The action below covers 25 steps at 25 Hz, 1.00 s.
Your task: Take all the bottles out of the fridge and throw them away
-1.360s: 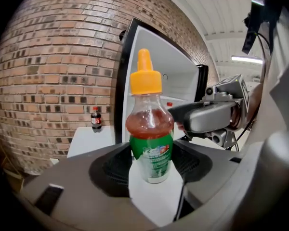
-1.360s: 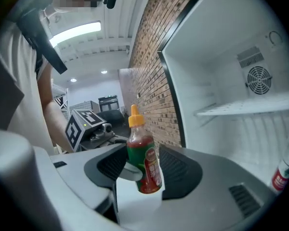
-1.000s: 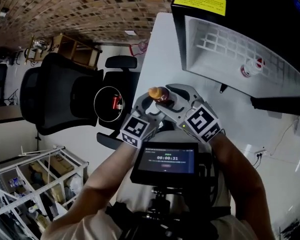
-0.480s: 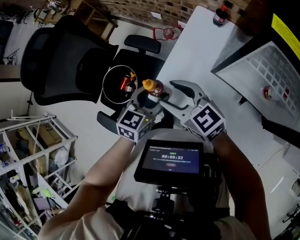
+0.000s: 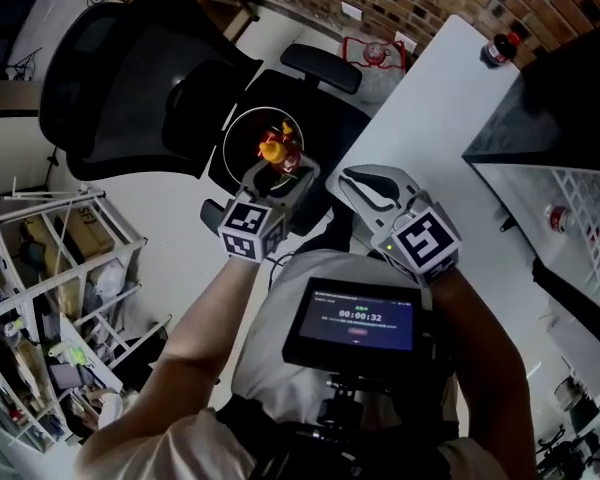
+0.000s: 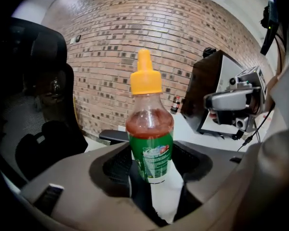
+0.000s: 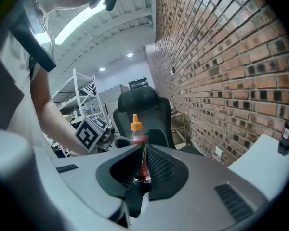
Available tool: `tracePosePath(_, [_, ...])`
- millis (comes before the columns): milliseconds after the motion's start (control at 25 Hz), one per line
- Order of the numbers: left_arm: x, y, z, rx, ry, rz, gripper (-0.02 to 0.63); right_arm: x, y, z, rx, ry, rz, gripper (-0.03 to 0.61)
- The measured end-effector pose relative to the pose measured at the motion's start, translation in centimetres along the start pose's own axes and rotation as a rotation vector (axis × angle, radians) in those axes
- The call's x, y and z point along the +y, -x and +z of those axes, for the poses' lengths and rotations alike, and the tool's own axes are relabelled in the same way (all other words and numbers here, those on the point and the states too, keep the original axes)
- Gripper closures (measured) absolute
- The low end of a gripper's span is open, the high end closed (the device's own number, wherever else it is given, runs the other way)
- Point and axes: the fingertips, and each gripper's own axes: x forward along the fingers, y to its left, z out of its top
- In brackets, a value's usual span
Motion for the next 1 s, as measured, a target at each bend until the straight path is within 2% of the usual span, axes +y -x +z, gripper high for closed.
tracePosePath(240, [7.4,-0.2,-3.3,0.091,-0.003,0.129,0.334,-0.6,-1.3,-0.8,0.047,-0.05,-0.019,0.572])
tracePosePath(360, [10.1,-1.2,-5.1,0.167,-0.03,0.161,0.334,-0.6,-2.0,-1.2,0.081,-0.076,-0.014,0.571])
tracePosePath(480, [12.1,-2.7,-7.0,0.244,-0.066,0.154,0.334,-0.4,-2.8,-1.4,0.106,-0.095,-0.002,0.571])
tracePosePath(640, [13.6,-5.2,-10.2,0.358,-0.145,0.105,0.334,-0.8,-3.1,-2.0,0.12,-0.117,-0.02,0.572])
tracePosePath(760, [15.2,-6.2,-12.7,0.431,-0.189,0.112,0.334,-1.1,-3.3,-2.7,0.137,-0.142,-0.041,0.571])
tracePosePath(1000, [15.1,-8.1,-16.0,0.492,-0.17,0.093,0.333,-1.4,-5.2,-4.2,0.164,-0.173,-0.038,0.571])
